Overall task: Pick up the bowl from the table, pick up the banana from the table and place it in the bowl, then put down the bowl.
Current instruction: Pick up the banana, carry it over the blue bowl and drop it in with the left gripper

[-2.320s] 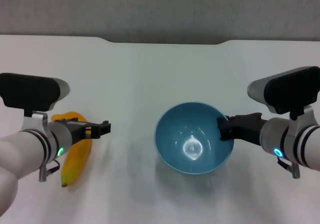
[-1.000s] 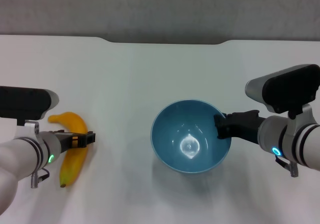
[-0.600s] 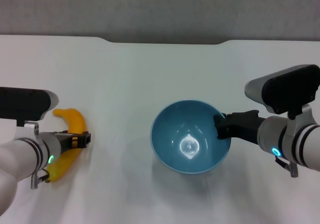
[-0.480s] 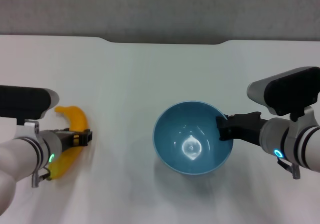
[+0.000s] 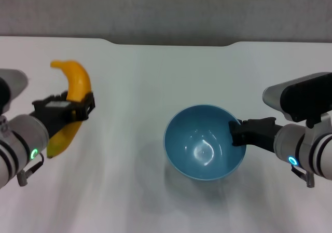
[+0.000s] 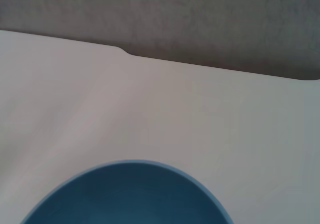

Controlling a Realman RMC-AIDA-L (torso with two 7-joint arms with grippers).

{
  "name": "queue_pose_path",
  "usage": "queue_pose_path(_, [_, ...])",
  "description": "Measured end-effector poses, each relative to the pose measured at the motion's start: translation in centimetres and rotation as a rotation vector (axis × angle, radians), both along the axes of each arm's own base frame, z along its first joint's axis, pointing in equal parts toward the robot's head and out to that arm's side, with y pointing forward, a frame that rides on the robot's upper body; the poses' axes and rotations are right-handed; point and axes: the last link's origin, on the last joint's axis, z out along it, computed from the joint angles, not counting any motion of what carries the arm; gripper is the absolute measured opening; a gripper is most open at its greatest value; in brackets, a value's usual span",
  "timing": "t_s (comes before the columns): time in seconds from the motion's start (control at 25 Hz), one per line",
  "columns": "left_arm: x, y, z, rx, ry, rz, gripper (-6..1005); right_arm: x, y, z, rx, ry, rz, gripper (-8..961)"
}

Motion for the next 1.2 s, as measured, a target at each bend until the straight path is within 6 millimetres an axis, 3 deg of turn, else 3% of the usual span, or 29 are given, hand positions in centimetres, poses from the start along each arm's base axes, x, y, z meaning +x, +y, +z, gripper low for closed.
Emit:
queue_pose_path(0.16, [2.3, -1.2, 0.5, 0.06, -0.084, -0.108, 511, 0.2, 0.1, -0.2, 0.0, 0.001, 0.0, 52])
queue_pose_path(0.48, [6.2, -2.8, -1.8, 0.029, -0.129, -0.295, 511, -0.7, 0.5, -0.9, 0.002, 0.038, 0.028, 53])
queue_pose_path(0.72, [6.8, -3.3, -3.4, -0.014, -0.046, -0.358, 512, -1.3, 0.8, -0.7, 0.013, 0.045, 0.047, 54])
queue_pose_path(1.2, [9.9, -3.7, -4.5, -0.033, -0.194, -0.463, 512, -2.2, 1.1, -1.9, -0.014, 0.072, 0.067, 55])
